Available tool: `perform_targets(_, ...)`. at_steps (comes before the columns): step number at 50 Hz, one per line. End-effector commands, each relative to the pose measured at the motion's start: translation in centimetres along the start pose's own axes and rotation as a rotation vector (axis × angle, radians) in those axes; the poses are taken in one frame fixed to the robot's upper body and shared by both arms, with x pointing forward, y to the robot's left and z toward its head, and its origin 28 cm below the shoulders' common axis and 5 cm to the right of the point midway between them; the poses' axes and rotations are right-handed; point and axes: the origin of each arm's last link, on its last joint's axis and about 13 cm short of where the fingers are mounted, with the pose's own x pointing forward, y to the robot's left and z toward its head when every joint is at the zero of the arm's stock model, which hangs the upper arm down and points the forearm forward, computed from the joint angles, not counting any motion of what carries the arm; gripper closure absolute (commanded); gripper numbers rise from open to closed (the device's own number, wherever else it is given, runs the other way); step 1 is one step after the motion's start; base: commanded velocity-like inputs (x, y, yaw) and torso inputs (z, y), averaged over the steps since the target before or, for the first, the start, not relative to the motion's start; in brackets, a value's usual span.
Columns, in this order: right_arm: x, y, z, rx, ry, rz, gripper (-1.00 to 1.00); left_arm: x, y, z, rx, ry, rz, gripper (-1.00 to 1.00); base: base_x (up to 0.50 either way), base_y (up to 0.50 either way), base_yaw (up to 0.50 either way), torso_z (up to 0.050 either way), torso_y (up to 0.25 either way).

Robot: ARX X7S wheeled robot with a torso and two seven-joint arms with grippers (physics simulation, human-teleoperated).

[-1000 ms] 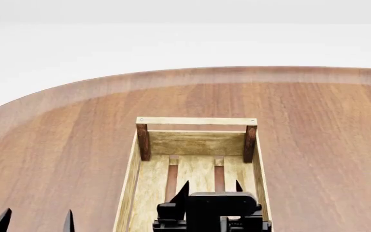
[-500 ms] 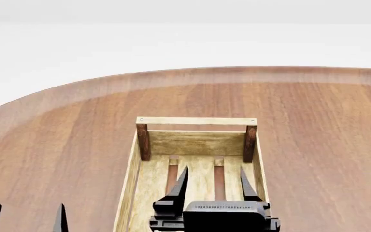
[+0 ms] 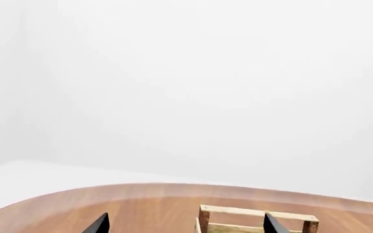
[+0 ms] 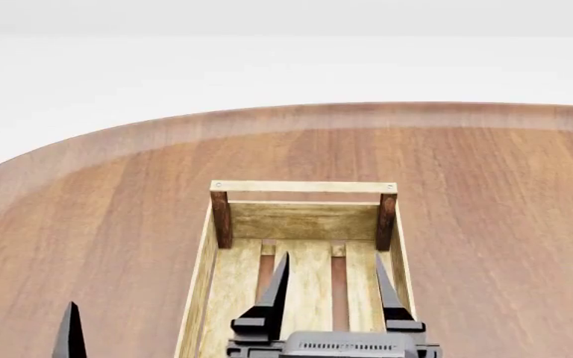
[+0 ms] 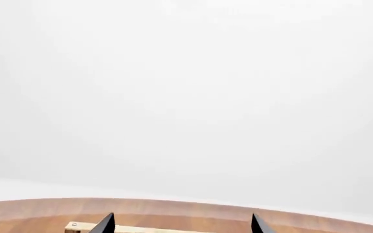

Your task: Pick up the cream cheese and put it in the tray.

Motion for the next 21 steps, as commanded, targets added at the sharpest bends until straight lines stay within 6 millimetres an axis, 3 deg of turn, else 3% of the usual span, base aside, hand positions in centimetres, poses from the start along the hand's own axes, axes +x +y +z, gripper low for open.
perform_targets(1,-0.4,-0.1,0.8,-0.018,-0.048,-0.001,-1.00,-0.3,-0.2,1.2,-0.036,-0.017,-0.007,-1.00,0.00,0.00,0.00,0.000,0.000)
perform_targets(21,-1.3,-0.2,2.8,-0.075,-0.144,-0.005,-1.00,-0.8,-0.3,3.4,-0.093,-0.043,-0.019,-1.00,0.00,0.00,0.00,0.000,0.000)
